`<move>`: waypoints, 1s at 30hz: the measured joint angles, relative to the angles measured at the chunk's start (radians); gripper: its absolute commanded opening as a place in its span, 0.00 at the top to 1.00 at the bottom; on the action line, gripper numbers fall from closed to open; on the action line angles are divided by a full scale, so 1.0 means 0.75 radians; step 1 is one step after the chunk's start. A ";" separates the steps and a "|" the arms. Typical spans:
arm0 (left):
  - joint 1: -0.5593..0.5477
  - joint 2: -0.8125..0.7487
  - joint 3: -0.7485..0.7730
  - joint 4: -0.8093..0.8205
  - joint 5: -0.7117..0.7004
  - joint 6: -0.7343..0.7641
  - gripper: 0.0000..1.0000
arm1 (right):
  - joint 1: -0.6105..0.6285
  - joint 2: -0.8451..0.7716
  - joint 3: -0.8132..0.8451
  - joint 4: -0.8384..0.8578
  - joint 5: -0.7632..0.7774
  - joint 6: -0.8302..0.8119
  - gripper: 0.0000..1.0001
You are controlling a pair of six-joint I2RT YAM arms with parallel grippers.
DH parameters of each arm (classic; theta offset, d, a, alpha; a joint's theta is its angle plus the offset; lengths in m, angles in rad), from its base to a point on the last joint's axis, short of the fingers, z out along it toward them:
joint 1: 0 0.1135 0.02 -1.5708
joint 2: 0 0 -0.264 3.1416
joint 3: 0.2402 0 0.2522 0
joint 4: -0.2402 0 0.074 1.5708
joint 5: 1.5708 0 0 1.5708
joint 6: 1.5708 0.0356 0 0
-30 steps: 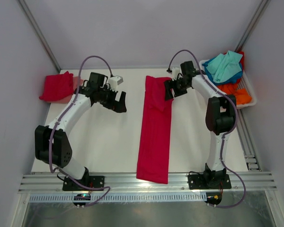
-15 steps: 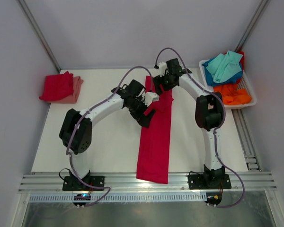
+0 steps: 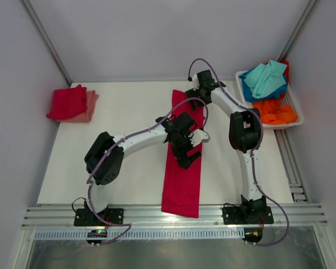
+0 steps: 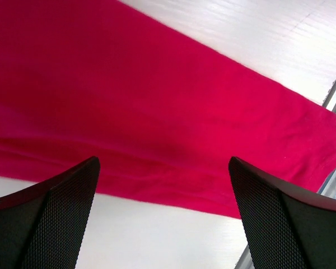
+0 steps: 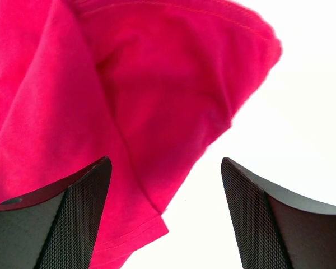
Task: Fold and stack the t-shirts
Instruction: Rotate the tshirt 90 degrees
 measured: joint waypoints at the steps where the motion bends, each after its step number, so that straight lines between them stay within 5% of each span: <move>1: -0.029 0.013 0.002 0.001 -0.008 0.005 0.01 | 0.001 0.004 0.008 0.000 0.012 0.005 0.17; 11: -0.122 0.190 0.036 0.004 0.023 0.007 0.01 | 0.012 0.093 0.117 -0.065 0.074 0.014 0.13; 30: -0.113 0.073 -0.165 0.156 0.091 0.003 0.01 | 0.018 0.225 0.420 -0.346 0.089 0.002 0.07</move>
